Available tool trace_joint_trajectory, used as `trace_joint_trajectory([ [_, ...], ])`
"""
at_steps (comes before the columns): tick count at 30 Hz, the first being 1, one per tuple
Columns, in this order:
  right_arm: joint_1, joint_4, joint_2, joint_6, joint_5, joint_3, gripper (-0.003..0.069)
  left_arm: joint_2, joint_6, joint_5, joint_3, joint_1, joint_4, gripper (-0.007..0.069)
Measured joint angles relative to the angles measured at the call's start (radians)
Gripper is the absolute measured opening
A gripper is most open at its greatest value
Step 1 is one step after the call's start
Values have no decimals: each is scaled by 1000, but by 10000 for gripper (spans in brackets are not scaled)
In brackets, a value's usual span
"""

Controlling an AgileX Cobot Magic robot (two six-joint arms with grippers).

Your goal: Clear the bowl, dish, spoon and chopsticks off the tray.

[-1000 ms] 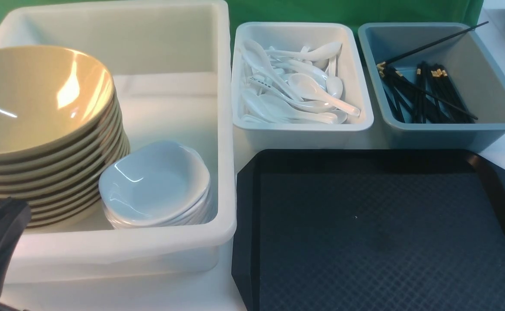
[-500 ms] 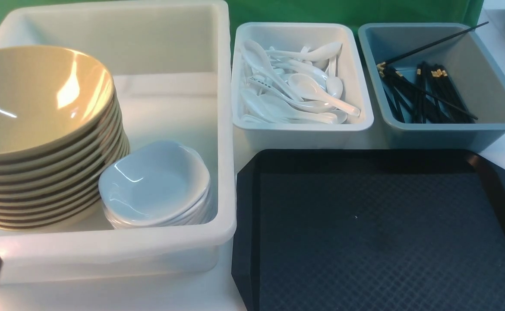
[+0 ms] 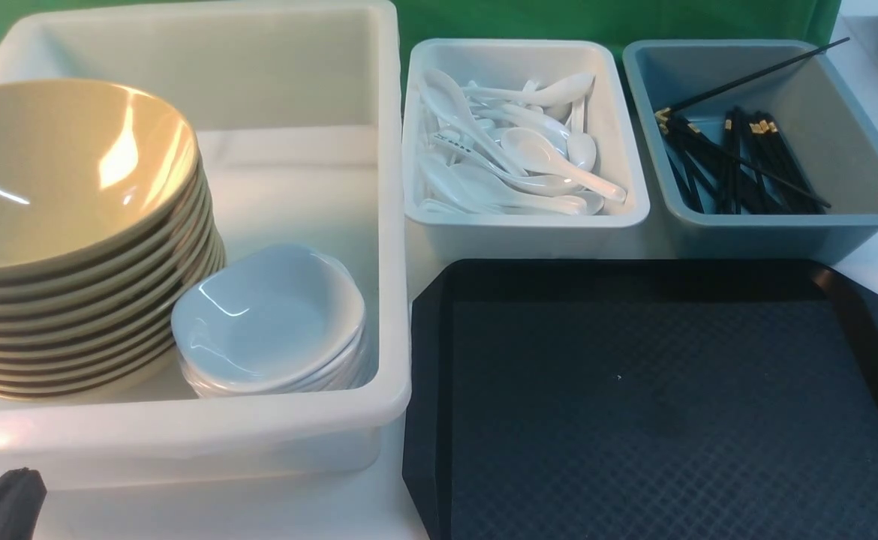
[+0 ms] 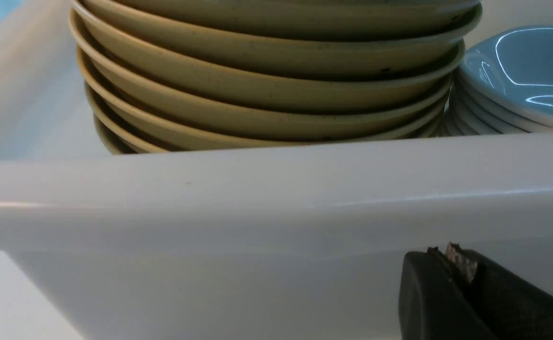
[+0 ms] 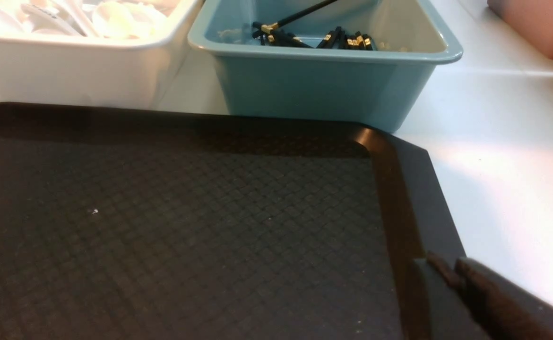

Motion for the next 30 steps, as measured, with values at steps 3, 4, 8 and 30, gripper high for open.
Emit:
trace_joint_trajectory([
  [3,0,0,0,0,0,0,105,0,0,1,0,-2,-5,-8],
  [4,0,0,0,0,0,0,106,0,0,1,0,-3,-10,-8],
  [8,0,0,0,0,0,0,112,0,0,1,0,-7,-16,-8],
  [30,0,0,0,0,0,0,132,0,0,1,0,-7,-18,-8],
])
